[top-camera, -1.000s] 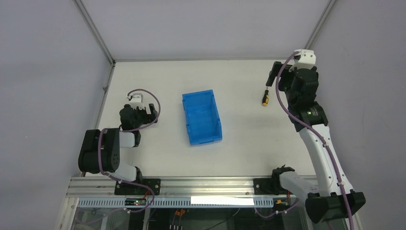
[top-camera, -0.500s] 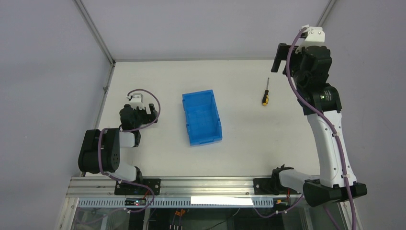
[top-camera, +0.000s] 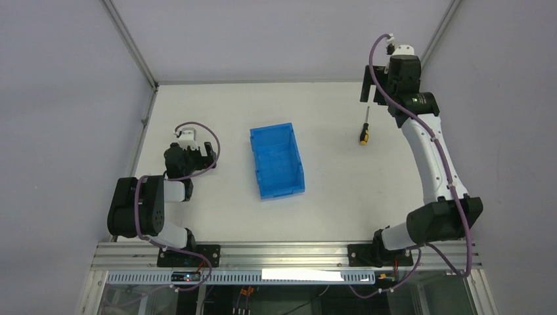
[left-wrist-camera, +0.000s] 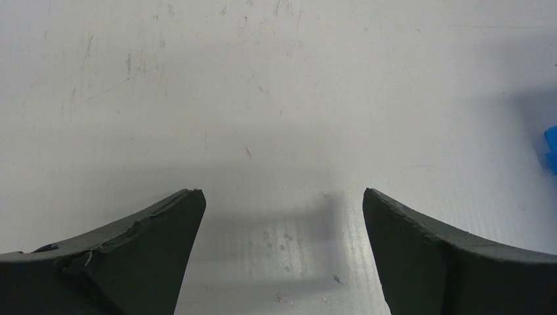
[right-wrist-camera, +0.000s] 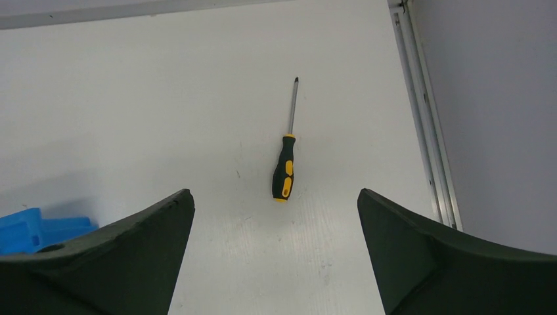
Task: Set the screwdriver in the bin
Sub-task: Pick up the screwdriver from the center of the board.
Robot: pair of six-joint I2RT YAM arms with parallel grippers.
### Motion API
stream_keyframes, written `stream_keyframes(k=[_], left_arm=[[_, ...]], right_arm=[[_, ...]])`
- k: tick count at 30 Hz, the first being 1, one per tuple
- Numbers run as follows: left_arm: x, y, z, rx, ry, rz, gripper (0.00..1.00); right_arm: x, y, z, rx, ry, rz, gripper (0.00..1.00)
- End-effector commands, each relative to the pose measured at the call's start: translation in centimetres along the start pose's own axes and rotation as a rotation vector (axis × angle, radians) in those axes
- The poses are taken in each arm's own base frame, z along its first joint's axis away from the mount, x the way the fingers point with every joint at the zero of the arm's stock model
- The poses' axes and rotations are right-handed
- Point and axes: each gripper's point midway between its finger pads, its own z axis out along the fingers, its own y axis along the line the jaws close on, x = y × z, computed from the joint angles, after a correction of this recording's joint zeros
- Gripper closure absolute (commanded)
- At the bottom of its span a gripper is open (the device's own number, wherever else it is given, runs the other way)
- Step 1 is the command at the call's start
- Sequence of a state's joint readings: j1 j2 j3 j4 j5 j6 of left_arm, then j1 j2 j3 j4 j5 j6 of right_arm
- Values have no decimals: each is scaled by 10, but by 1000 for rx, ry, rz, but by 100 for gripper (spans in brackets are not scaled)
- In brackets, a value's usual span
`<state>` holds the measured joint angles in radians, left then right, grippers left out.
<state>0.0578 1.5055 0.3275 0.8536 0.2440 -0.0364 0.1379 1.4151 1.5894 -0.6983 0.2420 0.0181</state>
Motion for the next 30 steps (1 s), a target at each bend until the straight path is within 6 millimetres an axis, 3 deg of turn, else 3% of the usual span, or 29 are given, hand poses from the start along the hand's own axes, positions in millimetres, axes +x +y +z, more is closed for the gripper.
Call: stream_keyframes(k=[1,8,17,24,30], left_arm=[[-14,-3,5,11,-41,23,1],[-13,-3,5,11,-41,23,1],[-14,-3,5,11,-41,23,1],[-14,-3,5,11,-42,23,1],[-13,-3,5,11,-40,23,1]], right_arm=[[20,-2,31,-2,79,67,1],[77,-5,84,22,216,106,1],[145,-7,136,30,370,157,1],[183,-4,166,32,452,166,8],[212,-2,182,41,519,162,20]])
